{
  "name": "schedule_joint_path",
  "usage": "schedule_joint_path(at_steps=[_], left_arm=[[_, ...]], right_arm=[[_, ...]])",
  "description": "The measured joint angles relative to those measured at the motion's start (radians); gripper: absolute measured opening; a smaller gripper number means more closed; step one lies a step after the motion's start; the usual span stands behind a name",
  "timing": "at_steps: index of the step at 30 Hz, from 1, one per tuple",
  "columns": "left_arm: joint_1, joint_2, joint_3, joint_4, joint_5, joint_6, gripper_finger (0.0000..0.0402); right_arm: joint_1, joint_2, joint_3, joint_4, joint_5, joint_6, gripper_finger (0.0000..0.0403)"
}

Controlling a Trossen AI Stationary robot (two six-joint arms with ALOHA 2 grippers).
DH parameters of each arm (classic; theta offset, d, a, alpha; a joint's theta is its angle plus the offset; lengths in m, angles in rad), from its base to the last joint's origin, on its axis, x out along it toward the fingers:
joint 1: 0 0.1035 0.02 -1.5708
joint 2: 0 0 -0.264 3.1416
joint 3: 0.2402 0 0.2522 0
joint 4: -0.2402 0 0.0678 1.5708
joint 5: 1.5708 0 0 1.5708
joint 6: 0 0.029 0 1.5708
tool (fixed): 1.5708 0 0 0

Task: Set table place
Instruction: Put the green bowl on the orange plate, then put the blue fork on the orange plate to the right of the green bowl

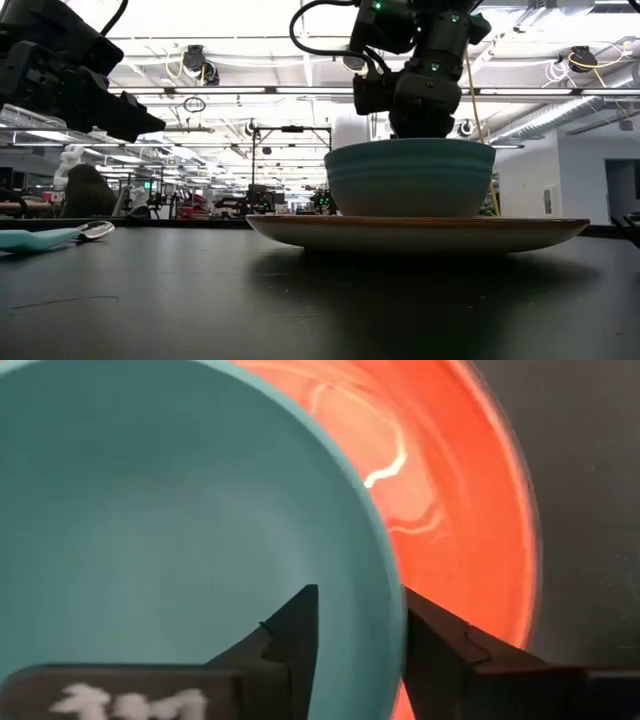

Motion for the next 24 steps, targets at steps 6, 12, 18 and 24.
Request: schedule_joint_path(at_steps=[6, 12, 18, 24], left_arm=[[0.000, 0.000, 0.000, 0.000, 0.000, 0.000, 0.0143], [0.000, 0.000, 0.000, 0.000, 0.000, 0.000, 0.0143], [0.000, 0.000, 0.000, 0.000, 0.000, 0.000, 0.0143], [0.000, 0.000, 0.000, 0.000, 0.000, 0.000, 0.0143]], right_arm=[[-0.001, -0.001, 0.001, 0.000, -0.025, 0.002, 0.0162], [-0.001, -0.016, 0.002, 0.005, -0.025, 0.003, 0.0190], [-0.001, -0.040, 0.002, 0.007, -0.025, 0.007, 0.0194], [-0.001, -0.080, 0.002, 0.007, -0.025, 0.007, 0.0194]])
